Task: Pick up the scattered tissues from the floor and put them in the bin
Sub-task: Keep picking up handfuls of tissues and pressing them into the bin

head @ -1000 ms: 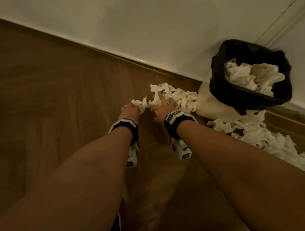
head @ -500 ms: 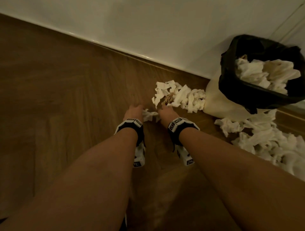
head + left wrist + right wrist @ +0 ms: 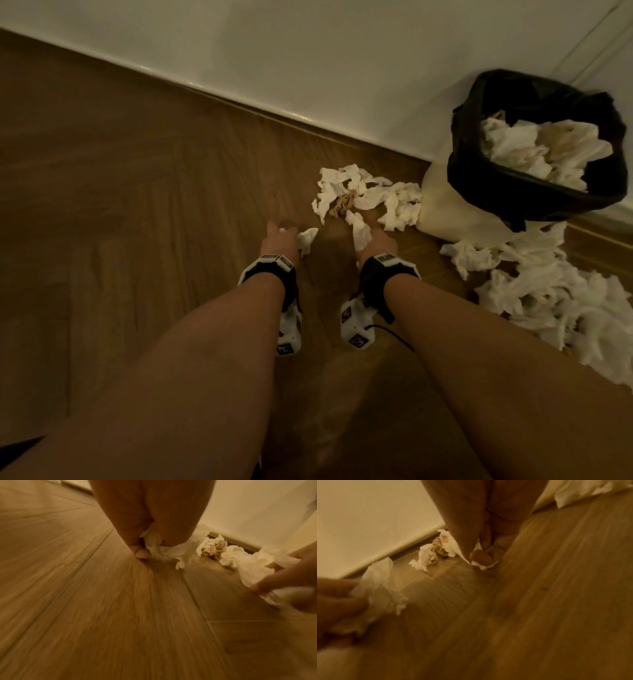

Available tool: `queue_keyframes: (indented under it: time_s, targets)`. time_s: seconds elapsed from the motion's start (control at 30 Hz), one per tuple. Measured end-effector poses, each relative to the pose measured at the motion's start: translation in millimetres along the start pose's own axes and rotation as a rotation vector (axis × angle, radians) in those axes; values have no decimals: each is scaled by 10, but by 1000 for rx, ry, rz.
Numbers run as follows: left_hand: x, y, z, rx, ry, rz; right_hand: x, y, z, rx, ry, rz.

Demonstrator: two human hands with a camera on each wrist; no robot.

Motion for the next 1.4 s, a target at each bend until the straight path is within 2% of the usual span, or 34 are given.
queue_keyframes:
  time_s: [0.07,0.13,0.17,0.33,0.43,0.6,0.67,0.8,0.9,0.97,1.07,1.13,1.23,1.33,1.4]
  targets:
    - [-3,-23,31,-19,-71,-11,32,32,20,58,98,34]
    - [17,-26,67,-39,-109,9,61,68,61,55,158,16]
    - [35,-18,85,-43,-101,20,87,83,105,20,115,9]
    - [192,117,233,-71,71,64,331,210,332,-190,-285,49]
    - [274,255,326,-63,216,97,436,314,405,-171,-575,-19]
    - [616,569,638,-90,159,108,763,626,422,-234,-1081,-68]
    - [766,708,758,-83,210,123,952,774,423,-268,-1174,-68]
    - [1047,978,977,-104,233,183,1395,1033,434,-191,-1084,-23]
    - [1262,1182,1113,-82,21,199,1724,1269,458,-203,-1126,-9]
    - [1442,1327,1223,-75,-7,227,1944,1418,453,-162,-1090,-21]
    - [1746,1582,1489,-140,275,234,2369,1652,451,-76,-1053,49]
    - [1961,1826,1691,-214,506,211,2683,1824,433,42,-901,129]
    - [2289,2051,1974,-365,437,221,3080,2041,432,172,-771,208]
    - [2553,2117,2176,-459,472,368,3409,2104,428,236,-720,282]
    - [2684,2140,2283,-483,454,477,3573,2094,417,273,-773,321]
Point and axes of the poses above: each hand's wrist, its own y-axis away from the middle knuckle, its own x-axis out of the back of the hand, z = x × y, the point moved 5 cm from there along -y, towards the middle knuckle, and after that the axes turned 14 degrees about -y, right-handed, at the moved point
